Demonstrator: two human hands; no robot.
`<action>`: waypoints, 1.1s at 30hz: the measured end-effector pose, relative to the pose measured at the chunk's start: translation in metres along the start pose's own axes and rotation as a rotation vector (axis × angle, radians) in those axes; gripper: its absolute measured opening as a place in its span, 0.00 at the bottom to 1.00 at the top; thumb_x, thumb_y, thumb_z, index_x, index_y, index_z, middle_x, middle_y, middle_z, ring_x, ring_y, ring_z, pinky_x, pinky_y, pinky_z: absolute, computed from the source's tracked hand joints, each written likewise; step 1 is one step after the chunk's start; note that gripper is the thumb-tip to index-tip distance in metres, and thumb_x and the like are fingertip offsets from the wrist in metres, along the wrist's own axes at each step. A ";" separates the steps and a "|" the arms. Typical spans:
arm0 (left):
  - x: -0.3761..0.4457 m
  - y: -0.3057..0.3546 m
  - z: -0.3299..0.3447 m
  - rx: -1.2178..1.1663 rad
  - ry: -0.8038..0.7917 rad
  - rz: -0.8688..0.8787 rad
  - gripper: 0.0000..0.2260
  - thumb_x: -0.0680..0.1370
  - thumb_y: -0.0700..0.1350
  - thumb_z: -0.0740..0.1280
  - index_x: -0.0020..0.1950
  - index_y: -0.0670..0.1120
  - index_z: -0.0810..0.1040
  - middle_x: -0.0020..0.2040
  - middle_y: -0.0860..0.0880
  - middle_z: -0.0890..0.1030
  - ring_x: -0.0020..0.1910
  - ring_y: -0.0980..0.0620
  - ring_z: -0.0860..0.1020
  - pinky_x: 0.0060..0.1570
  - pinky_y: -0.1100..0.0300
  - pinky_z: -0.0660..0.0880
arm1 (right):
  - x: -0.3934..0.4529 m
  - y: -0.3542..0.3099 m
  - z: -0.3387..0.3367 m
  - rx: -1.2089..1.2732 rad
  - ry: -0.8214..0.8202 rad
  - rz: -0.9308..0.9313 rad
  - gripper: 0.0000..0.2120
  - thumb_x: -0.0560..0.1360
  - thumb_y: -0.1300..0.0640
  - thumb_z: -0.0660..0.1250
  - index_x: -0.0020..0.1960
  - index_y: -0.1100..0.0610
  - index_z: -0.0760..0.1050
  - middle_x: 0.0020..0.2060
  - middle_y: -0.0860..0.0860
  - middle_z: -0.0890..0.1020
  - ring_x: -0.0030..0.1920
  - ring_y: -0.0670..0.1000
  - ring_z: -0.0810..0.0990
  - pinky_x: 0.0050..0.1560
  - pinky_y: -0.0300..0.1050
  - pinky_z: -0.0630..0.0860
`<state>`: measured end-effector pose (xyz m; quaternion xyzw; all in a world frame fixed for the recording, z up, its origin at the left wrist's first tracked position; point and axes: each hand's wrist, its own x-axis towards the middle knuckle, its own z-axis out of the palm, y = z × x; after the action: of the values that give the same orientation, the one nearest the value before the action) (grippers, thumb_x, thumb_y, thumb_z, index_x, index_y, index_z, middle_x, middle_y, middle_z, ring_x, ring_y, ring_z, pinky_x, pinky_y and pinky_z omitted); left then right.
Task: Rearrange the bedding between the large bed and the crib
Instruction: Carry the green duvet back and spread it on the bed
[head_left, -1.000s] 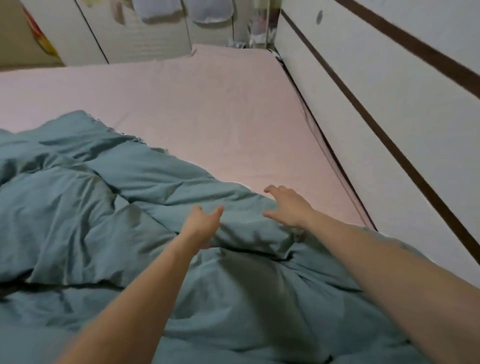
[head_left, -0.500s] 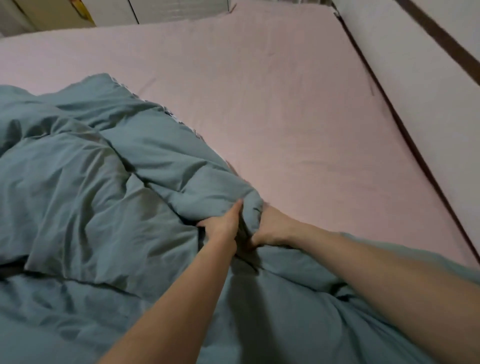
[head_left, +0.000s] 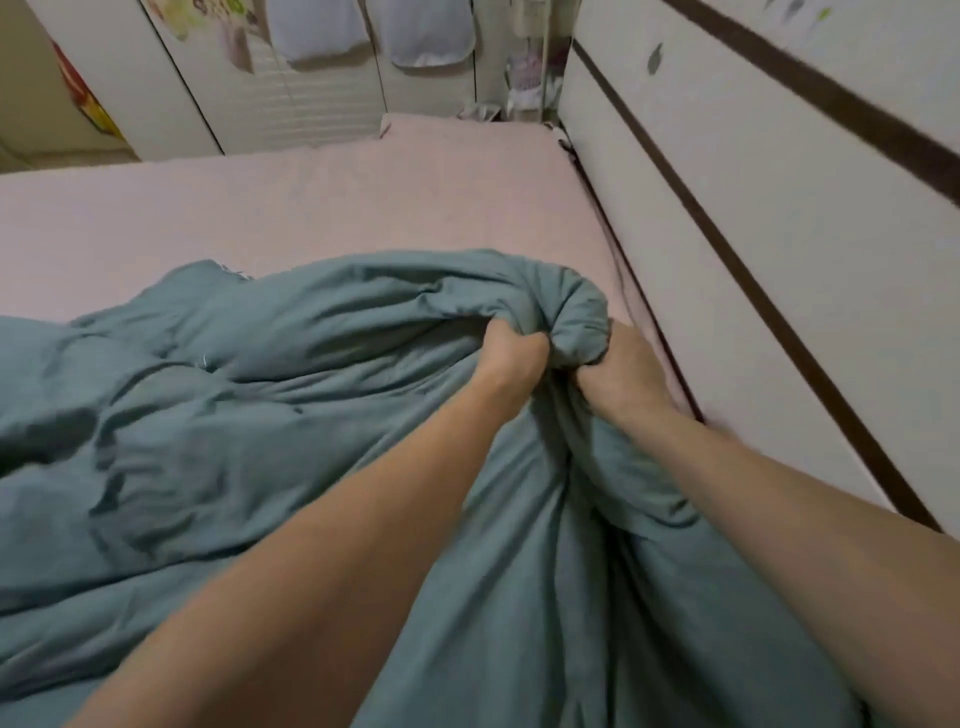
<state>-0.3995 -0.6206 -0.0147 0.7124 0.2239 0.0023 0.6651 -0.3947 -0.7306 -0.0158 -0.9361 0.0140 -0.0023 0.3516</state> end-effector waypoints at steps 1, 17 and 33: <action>0.006 0.018 0.021 0.008 -0.047 0.039 0.16 0.71 0.36 0.64 0.58 0.34 0.74 0.52 0.37 0.80 0.51 0.39 0.79 0.54 0.44 0.78 | 0.010 0.002 -0.021 -0.037 0.125 0.017 0.12 0.73 0.54 0.63 0.54 0.56 0.77 0.50 0.59 0.82 0.52 0.62 0.79 0.47 0.50 0.74; -0.007 -0.114 0.060 0.380 -0.222 -0.237 0.37 0.73 0.68 0.61 0.75 0.46 0.62 0.69 0.43 0.71 0.64 0.42 0.73 0.59 0.47 0.74 | 0.002 0.189 0.002 -0.375 -0.496 0.351 0.65 0.50 0.32 0.74 0.76 0.48 0.43 0.67 0.57 0.71 0.64 0.60 0.73 0.64 0.57 0.71; -0.067 -0.158 0.168 0.354 -0.366 -0.115 0.29 0.80 0.53 0.60 0.77 0.44 0.55 0.74 0.43 0.65 0.71 0.44 0.66 0.70 0.52 0.63 | -0.096 0.226 -0.023 -0.532 0.090 -0.146 0.23 0.73 0.55 0.67 0.67 0.55 0.70 0.59 0.56 0.74 0.61 0.57 0.71 0.61 0.53 0.69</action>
<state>-0.4595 -0.7991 -0.1643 0.7923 0.1369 -0.2036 0.5586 -0.4964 -0.9132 -0.1465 -0.9930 -0.0377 -0.0652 0.0915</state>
